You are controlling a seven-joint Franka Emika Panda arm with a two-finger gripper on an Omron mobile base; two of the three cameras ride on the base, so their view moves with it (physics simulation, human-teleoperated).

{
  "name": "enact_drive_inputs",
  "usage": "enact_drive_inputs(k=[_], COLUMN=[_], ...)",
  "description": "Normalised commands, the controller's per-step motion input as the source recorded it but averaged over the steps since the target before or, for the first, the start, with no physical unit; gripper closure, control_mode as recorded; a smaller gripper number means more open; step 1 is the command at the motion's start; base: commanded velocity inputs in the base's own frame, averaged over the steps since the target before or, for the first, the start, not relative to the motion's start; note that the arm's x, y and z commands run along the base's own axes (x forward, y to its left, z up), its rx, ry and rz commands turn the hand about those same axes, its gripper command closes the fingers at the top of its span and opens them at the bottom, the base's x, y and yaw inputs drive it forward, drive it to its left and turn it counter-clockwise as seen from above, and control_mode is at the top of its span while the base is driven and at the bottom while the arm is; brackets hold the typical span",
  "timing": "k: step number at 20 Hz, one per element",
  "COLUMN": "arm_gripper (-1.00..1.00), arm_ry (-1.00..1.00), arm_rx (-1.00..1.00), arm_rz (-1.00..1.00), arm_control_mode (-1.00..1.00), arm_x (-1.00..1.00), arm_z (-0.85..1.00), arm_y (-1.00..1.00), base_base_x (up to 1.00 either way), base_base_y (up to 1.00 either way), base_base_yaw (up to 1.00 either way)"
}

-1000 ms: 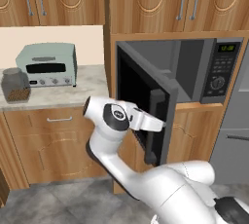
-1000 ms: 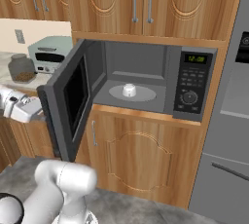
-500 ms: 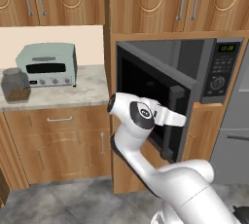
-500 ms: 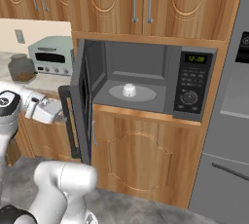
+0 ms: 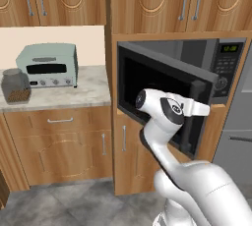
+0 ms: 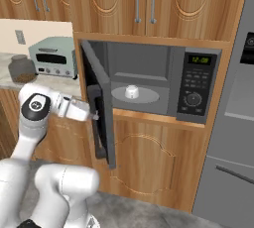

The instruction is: Pick the mug from the counter and place it inside the microwave. Then close the microwave.

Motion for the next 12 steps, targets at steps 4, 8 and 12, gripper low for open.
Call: enact_drive_inputs(k=[4, 8, 12], arm_gripper=[-1.0, -1.0, -1.0], arm_ry=[0.14, 0.17, 0.08], arm_rx=[0.12, 0.17, 0.17], arm_rz=[0.06, 0.09, 0.15], arm_control_mode=[-1.0, -1.0, -1.0], arm_x=[0.57, 0.66, 0.76], arm_z=[0.06, 0.0, 0.0], arm_y=[-0.64, -0.62, -0.5], base_base_x=[0.0, 0.0, 0.0], base_base_y=[0.0, 0.0, 0.0], base_base_yaw=[0.0, 0.0, 0.0])
